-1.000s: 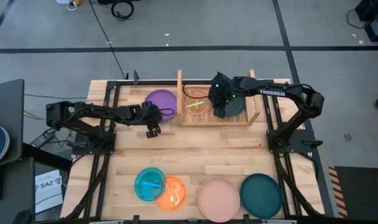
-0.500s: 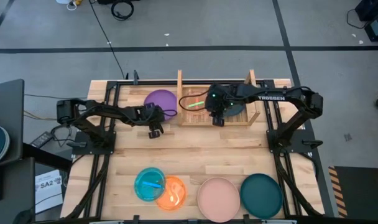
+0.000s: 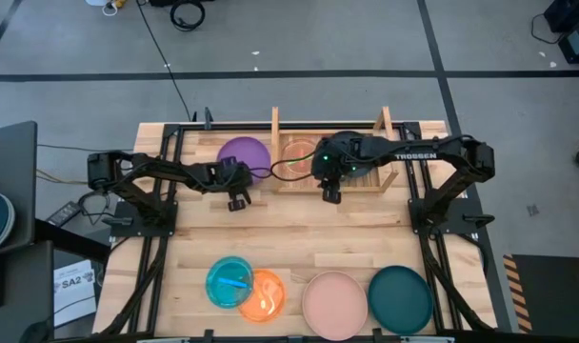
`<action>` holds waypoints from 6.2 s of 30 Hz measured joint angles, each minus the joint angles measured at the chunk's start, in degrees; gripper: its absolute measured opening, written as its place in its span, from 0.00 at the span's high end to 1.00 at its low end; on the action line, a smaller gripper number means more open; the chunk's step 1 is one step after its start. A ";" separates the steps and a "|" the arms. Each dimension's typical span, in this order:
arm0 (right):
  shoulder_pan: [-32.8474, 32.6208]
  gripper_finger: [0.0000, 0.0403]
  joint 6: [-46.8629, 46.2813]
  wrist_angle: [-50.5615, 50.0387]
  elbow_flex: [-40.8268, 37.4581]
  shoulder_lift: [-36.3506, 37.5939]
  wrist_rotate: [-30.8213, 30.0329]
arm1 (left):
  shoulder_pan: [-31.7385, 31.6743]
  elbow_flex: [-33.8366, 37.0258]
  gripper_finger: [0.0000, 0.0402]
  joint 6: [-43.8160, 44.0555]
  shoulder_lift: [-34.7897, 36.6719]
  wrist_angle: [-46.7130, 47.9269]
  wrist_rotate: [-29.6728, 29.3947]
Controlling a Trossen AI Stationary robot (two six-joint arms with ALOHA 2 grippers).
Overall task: Place and stack plates onto a shelf
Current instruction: Stack the large purple plate on top of the large black plate on the shelf
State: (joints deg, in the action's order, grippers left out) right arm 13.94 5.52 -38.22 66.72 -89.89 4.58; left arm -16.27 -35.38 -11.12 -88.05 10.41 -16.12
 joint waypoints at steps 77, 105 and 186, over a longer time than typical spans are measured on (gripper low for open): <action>3.05 0.65 -33.86 54.90 0.02 0.17 -0.50 | 30.10 0.09 0.96 -44.15 22.08 -3.38 -53.37; -4.16 0.65 -32.33 53.94 0.02 0.00 -17.56 | 28.55 0.09 0.96 -44.15 22.08 -3.36 -53.31; 10.11 0.94 -18.63 58.54 0.02 -3.64 -23.14 | 28.70 0.07 0.62 -46.40 22.08 -3.30 -52.64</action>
State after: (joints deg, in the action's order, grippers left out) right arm 24.04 -13.11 20.32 66.74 -93.52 -18.56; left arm 12.43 -35.31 -57.52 -65.98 7.11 -68.76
